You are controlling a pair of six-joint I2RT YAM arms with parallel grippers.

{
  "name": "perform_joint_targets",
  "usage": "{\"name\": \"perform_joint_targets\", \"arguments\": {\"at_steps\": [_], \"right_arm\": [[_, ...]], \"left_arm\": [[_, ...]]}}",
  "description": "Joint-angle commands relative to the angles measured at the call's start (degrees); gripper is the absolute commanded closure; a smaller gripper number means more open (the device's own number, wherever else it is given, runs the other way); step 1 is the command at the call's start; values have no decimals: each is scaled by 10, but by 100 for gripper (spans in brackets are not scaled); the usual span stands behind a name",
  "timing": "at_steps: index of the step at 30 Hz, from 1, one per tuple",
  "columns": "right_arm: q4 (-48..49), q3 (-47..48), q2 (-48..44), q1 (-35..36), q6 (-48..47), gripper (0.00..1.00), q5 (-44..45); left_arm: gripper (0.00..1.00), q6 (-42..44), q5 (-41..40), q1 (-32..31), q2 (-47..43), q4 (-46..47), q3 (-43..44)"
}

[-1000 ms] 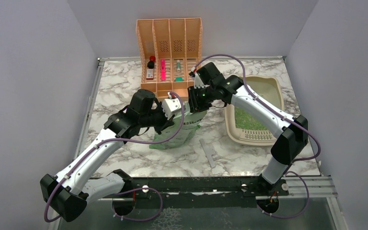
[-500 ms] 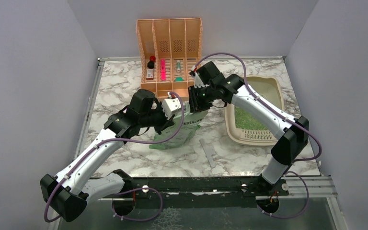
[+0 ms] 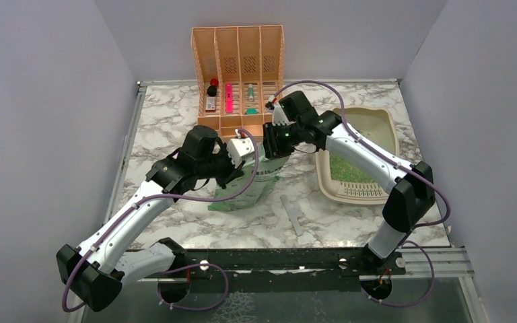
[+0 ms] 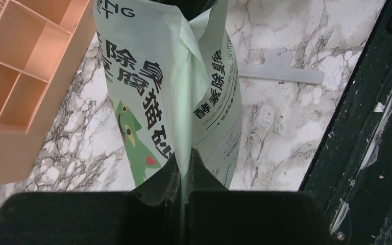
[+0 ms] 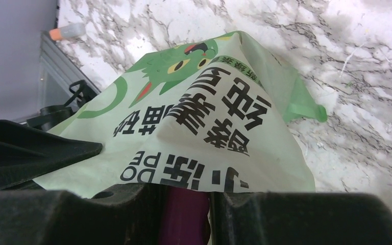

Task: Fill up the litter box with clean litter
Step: 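Scoop the cat litter from the cat litter bag.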

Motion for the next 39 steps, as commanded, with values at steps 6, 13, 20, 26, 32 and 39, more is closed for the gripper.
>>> {"name": "perform_joint_targets", "arguments": {"at_steps": [6,13,20,26,32,39], "right_arm": [[168,-133,-31,-30,96,99,-259],[390,-257,-83,-92,223,99,-386],[566,-367,-148,-171,333,99,-448],[587,-418,-200,-234,359,99,-466],[547,-445,-243,-306,349,99,-481],[543,-466,-245,-319,379,99,-466]], "left_arm": [[100,0,32,-4,-5,39,15],[100,18,86,-4,15,96,27],[100,41,132,-4,75,149,76],[100,67,148,-4,125,176,127],[100,89,127,-7,143,180,146],[100,90,66,-7,79,159,60]]}}
